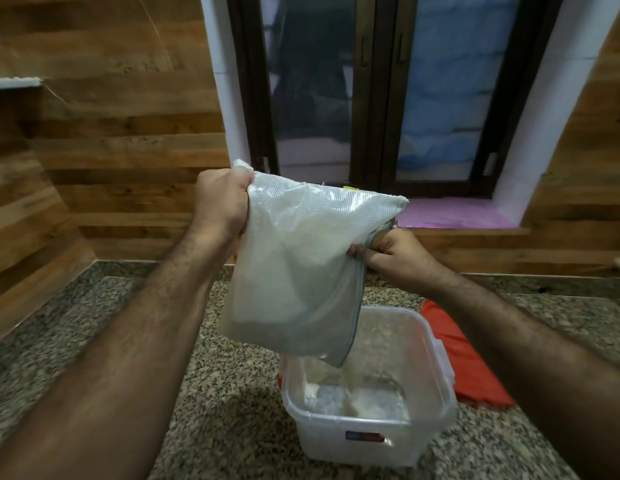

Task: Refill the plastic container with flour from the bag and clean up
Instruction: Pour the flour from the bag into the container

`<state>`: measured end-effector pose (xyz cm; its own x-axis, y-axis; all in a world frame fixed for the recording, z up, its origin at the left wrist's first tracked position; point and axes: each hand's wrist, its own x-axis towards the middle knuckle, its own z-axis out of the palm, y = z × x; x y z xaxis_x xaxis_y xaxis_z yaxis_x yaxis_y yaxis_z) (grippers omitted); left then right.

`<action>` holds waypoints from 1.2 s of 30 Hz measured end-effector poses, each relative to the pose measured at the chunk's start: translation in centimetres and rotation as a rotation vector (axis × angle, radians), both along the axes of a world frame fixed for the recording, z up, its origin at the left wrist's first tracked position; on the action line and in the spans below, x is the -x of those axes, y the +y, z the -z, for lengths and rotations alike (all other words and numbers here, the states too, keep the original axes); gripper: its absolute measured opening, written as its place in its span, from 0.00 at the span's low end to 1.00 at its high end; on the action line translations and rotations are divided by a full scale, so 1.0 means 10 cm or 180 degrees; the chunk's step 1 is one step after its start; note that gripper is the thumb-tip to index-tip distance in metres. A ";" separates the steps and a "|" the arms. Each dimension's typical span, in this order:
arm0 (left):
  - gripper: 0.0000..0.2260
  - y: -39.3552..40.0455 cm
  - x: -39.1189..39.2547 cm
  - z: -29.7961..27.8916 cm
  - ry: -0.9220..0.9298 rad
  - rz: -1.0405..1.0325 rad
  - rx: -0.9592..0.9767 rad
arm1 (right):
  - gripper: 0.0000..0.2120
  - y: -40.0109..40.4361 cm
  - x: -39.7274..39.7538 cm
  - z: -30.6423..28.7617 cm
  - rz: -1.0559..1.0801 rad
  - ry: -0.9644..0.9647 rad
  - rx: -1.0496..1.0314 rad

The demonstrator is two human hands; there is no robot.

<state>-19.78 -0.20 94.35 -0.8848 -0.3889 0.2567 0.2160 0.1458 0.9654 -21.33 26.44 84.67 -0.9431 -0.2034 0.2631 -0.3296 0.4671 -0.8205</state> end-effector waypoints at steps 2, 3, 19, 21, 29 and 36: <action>0.11 0.06 -0.02 -0.01 0.0027 0.0016 0.0074 | 0.09 0.06 -0.02 0.01 -0.0042 -0.0111 0.0043; 0.11 0.09 -0.02 -0.02 0.0035 0.0032 0.0132 | 0.08 0.09 -0.02 0.04 -0.0037 -0.0170 0.0071; 0.17 0.48 -0.02 -0.07 0.0259 0.0122 0.1680 | 0.04 0.31 -0.19 0.33 -0.0137 -0.0630 0.0257; 0.17 0.54 0.01 -0.05 0.0231 0.0126 0.1886 | 0.05 0.31 -0.22 0.36 -0.0048 -0.0692 0.0214; 0.15 0.60 0.01 -0.01 0.0105 -0.0003 0.2175 | 0.11 0.32 -0.32 0.68 0.0547 -0.1301 0.0796; 0.17 0.69 -0.05 -0.06 0.0232 0.0100 0.2702 | 0.12 0.29 -0.46 0.78 0.0812 -0.1721 0.1370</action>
<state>-19.25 6.67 94.96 -0.8619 -0.0144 0.5068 0.2894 0.8068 0.5151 -16.70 29.35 76.86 -0.9679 0.0562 -0.2452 0.2490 0.0752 -0.9656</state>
